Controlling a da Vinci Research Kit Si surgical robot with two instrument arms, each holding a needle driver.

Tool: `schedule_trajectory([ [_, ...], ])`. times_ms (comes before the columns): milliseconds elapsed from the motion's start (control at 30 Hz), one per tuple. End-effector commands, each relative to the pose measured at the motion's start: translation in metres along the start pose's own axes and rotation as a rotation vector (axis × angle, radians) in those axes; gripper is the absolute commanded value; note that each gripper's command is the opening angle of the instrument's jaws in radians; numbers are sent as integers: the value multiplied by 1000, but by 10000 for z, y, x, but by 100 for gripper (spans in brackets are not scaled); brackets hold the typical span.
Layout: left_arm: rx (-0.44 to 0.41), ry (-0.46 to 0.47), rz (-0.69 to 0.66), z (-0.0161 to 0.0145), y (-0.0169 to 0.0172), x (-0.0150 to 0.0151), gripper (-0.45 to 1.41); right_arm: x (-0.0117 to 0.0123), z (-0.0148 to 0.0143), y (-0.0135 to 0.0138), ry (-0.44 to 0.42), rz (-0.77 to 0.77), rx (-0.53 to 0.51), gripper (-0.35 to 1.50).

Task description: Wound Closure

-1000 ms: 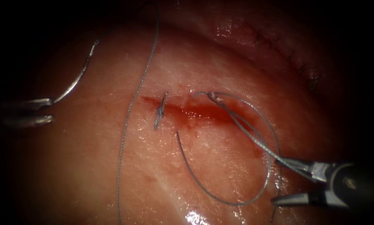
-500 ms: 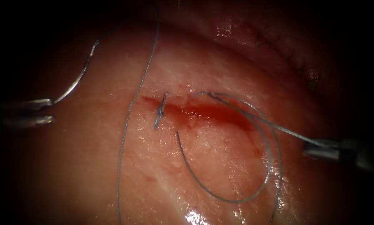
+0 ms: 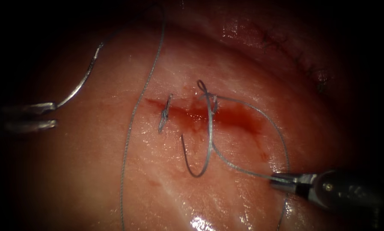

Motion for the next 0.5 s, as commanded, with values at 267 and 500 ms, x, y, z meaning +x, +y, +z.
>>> schedule_trajectory([
  [267,-2,1,-3,5,6,-7,-45,71,24,13,143,-2,-118,-35],
  [500,-2,1,-3,6,6,-8,-45,91,6,43,168,0,-195,-35],
])
